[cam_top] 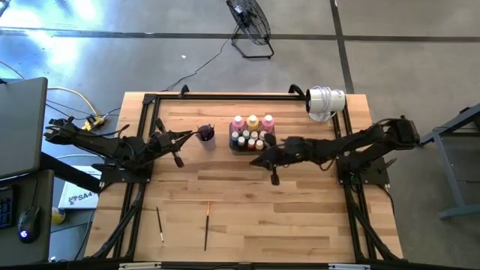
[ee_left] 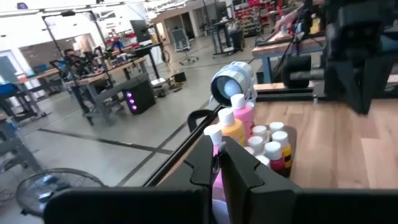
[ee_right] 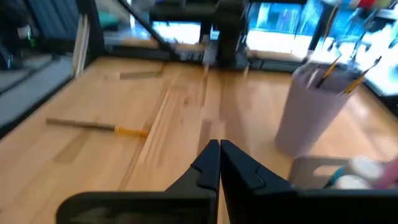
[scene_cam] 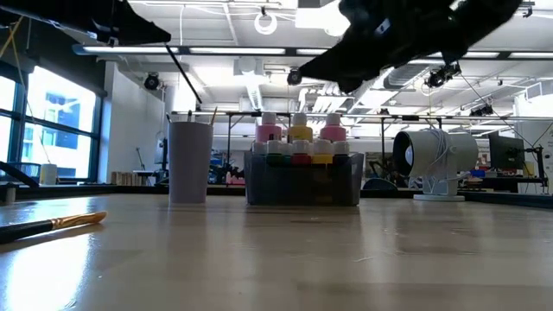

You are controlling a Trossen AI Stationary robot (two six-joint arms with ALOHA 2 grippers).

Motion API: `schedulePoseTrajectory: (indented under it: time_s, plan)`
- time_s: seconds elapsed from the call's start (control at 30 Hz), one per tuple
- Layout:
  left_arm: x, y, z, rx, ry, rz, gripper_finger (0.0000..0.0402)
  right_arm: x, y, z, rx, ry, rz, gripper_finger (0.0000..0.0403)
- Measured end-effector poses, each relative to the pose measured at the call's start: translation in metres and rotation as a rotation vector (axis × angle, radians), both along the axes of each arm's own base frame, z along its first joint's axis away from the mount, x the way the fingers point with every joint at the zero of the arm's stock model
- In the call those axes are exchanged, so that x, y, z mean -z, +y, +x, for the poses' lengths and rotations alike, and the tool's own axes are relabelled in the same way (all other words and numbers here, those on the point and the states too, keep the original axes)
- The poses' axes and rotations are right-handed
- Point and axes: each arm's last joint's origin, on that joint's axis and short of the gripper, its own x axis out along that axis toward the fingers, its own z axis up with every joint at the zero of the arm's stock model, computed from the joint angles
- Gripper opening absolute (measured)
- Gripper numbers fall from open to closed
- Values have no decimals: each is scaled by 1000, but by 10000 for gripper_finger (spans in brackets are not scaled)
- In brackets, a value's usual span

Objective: Pick & Place Paint Supplies
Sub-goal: Put the silver paint brush into the purple cup

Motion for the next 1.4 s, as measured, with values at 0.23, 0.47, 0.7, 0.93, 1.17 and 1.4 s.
schedulePoseTrajectory:
  time_s: [0.23, 0.47, 0.7, 0.93, 1.17, 1.4]
  plan:
    - [4, 1, -1, -50, 23, -22, 6, -14, -14, -41, 50, -178, 0, 3]
    - [6, 7, 0, -86, 7, -72, 6, -20, -14, -74, 87, -257, -10, 3]
    - [17, 25, 5, -72, 41, -195, 6, -12, -15, -86, 112, -243, -11, 3]
    - [29, 46, 13, -50, 96, -311, 6, -10, -16, -86, 142, -242, -8, 4]
    - [38, 64, 23, -36, 166, -388, 6, -10, -16, -86, 147, -240, -8, 4]
    - [31, 70, 37, -24, 191, -403, 23, -9, -16, -86, 146, -228, -8, 4]
